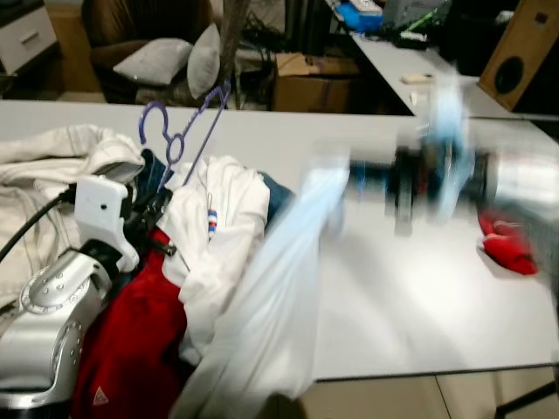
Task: Hang hanger
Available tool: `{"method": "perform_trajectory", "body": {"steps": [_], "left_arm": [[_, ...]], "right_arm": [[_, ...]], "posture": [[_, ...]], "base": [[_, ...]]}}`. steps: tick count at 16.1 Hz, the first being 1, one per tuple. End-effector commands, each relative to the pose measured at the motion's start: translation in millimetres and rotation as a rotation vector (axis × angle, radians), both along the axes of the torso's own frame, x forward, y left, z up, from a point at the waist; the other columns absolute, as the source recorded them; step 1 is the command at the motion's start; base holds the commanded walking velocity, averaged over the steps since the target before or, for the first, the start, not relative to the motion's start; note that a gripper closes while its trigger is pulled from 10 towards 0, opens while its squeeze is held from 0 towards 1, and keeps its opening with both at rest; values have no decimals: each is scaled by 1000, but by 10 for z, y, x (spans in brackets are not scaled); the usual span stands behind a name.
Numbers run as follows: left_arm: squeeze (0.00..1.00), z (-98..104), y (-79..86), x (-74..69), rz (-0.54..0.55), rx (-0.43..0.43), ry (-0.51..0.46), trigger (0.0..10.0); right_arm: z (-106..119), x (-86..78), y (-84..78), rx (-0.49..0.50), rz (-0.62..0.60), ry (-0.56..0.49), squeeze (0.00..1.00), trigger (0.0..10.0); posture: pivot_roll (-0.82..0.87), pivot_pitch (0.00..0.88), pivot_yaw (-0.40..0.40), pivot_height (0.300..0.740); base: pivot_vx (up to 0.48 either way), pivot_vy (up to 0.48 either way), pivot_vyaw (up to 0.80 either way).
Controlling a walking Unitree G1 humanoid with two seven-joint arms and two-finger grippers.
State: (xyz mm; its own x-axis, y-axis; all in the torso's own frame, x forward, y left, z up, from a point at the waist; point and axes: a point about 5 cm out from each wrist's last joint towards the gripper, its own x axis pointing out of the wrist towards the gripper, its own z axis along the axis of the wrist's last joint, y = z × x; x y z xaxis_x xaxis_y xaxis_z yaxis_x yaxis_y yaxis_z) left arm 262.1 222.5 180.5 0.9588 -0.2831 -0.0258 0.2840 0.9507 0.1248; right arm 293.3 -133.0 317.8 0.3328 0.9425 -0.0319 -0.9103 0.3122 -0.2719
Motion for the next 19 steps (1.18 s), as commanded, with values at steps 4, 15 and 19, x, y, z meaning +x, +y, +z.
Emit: {"method": "perform_trajectory", "body": {"steps": [4,15,19], "left_arm": [[0,17,103,42,83,-5,-10,10000],[0,0,158,3,143,-6,-18,10000],[0,-18,123,25,103,13,3,10000]], "right_arm": [[1222,607,-277,212,-598,-520,0,10000],[-549,299,193,-20,-55,-274,0,10000],[-1083,81,99,-231,-46,-108,0,10000]], "posture": [[-13,0,-59,740],[-7,0,-68,740],[-9,0,-57,740]], "base": [[0,0,0],[0,0,0],[0,0,0]]}}
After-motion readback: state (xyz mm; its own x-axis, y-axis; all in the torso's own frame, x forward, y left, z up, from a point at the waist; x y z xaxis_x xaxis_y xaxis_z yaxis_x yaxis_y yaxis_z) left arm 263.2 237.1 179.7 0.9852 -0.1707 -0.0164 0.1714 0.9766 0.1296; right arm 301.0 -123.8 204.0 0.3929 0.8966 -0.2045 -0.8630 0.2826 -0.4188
